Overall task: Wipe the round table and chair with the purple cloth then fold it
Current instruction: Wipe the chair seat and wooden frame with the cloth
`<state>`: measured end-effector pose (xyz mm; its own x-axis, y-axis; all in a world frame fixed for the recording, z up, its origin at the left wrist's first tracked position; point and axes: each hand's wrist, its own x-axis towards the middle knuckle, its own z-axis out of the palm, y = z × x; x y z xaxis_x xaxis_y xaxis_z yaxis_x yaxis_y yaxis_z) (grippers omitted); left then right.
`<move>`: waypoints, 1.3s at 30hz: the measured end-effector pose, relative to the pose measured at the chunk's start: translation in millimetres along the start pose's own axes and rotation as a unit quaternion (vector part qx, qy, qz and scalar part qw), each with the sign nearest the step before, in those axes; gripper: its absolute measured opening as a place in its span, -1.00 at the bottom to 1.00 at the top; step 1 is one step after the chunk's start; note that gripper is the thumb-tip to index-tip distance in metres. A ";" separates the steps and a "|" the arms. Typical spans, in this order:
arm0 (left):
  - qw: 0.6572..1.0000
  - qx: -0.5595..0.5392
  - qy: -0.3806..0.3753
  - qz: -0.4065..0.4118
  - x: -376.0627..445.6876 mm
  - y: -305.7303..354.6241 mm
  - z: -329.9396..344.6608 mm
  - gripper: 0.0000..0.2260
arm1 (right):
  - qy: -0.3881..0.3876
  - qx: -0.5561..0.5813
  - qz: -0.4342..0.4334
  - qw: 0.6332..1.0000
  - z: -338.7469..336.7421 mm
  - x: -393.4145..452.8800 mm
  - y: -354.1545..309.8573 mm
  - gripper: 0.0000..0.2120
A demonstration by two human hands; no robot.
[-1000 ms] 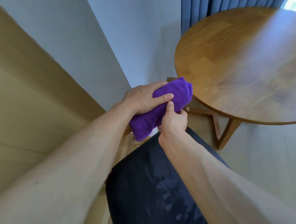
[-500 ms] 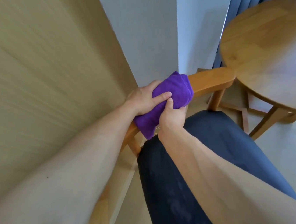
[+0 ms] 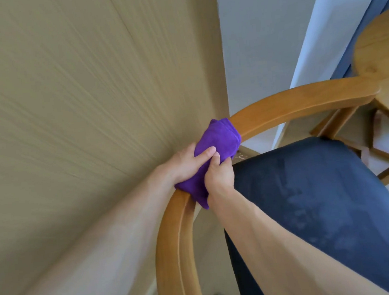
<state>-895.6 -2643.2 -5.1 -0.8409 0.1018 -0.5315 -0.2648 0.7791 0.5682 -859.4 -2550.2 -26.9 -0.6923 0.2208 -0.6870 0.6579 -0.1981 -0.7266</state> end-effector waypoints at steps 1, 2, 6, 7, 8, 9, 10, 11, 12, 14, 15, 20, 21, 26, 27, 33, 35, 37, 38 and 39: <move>1.000 -0.009 0.002 -0.021 -7.8 -4.6 0.6 -0.53 | -0.013 -0.009 0.008 1.000 3.8 -4.3 6.1 -0.60; 0.999 -0.021 0.003 -0.040 -14.7 -9.2 1.3 -0.53 | -0.023 -0.020 0.013 0.999 6.6 -8.5 10.6 -0.60; 0.993 -0.069 0.000 -0.096 -34.9 -20.7 0.1 -0.47 | -0.050 -0.075 0.009 0.996 8.4 -23.2 20.7 -0.58; 0.991 -0.082 0.001 -0.107 -40.5 -20.8 -0.3 -0.43 | -0.060 -0.084 0.012 0.995 6.8 -26.3 22.2 -0.58; 0.989 -0.095 0.004 -0.116 -45.0 -22.6 0.4 -0.39 | -0.074 -0.088 0.018 0.993 4.5 -30.2 23.4 -0.58; 0.986 -0.105 0.005 -0.126 -51.0 -23.1 1.1 -0.35 | -0.089 -0.091 0.026 0.992 2.0 -34.6 24.2 -0.57; 0.984 -0.117 0.011 -0.136 -55.8 -24.4 2.0 -0.32 | -0.104 -0.099 0.032 0.989 -0.4 -39.6 24.4 -0.56; 0.981 -0.131 0.017 -0.144 -61.7 -24.5 2.6 -0.32 | -0.118 -0.117 0.035 0.986 -2.2 -44.3 25.1 -0.53; 0.979 -0.145 0.022 -0.144 -69.2 -22.3 3.5 -0.38 | -0.128 -0.137 0.036 0.982 -3.7 -48.9 25.9 -0.50; 0.975 -0.172 0.032 -0.134 -83.4 -19.8 5.5 -0.51 | -0.140 -0.171 0.037 0.975 -5.4 -58.8 27.7 -0.46; 0.974 -0.180 0.037 -0.129 -89.8 -19.2 6.4 -0.51 | -0.143 -0.181 0.040 0.972 -5.9 -64.0 28.6 -0.45; 0.962 -0.226 0.070 -0.135 -117.2 -26.0 13.6 -0.55 | -0.152 -0.210 0.021 0.966 -6.9 -88.8 34.0 -0.40; 0.958 -0.235 0.075 -0.144 -121.3 -27.9 15.9 -0.54 | -0.152 -0.218 0.016 0.964 -7.5 -92.4 34.7 -0.39; 0.953 -0.235 0.106 -0.156 -148.7 -34.0 26.7 -0.26 | -0.164 -0.263 -0.013 0.951 -17.2 -116.1 44.9 -0.36; 0.956 -0.227 0.111 -0.151 -156.2 -34.4 29.2 -0.33 | -0.165 -0.262 -0.014 0.951 -19.3 -122.1 47.6 -0.36; 0.964 -0.187 0.130 -0.134 -216.0 -41.7 53.2 -0.31 | -0.181 -0.311 -0.035 0.932 -44.0 -157.9 65.5 -0.43; 0.966 -0.179 0.128 -0.138 -234.1 -48.7 57.2 -0.27 | -0.184 -0.318 -0.021 0.930 -56.5 -165.8 68.5 -0.50; 0.961 -0.176 0.165 -0.132 -248.8 -54.6 60.9 -0.35 | -0.173 -0.310 -0.025 0.935 -66.4 -172.0 68.5 -0.55; 0.954 -0.180 0.207 -0.118 -251.3 -59.4 64.3 -0.42 | -0.164 -0.302 -0.050 0.938 -68.1 -175.3 69.1 -0.56; 0.945 -0.191 0.249 -0.089 -251.5 -64.6 69.7 -0.48 | -0.161 -0.288 -0.085 0.940 -66.9 -177.9 71.1 -0.54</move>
<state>-634.1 -2676.0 48.1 -0.8595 -0.3884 -0.3323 -0.4945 0.4669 0.7331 -669.7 -2539.7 44.2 -0.7953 -0.1159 -0.5951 0.5162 0.3853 -0.7649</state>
